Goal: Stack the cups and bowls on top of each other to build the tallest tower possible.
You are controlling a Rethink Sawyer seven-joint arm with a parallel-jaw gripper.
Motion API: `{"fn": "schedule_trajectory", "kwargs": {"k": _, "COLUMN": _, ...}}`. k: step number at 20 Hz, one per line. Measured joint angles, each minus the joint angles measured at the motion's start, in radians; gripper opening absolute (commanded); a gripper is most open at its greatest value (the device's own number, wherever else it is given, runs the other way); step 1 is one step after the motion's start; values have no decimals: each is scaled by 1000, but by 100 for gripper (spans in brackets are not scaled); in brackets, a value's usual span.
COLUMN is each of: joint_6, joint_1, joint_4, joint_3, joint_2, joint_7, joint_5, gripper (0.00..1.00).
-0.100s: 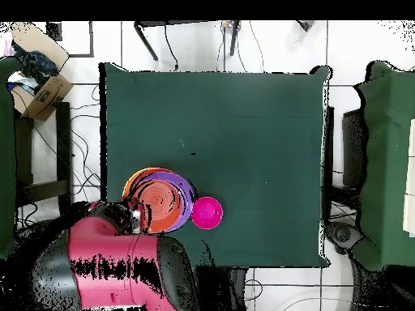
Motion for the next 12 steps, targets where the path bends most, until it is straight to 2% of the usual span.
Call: {"fn": "schedule_trajectory", "kwargs": {"k": 12, "joint_6": -75, "joint_1": 16, "joint_4": 5, "joint_3": 0, "joint_2": 44, "joint_7": 0, "joint_5": -1, "gripper": 0}}
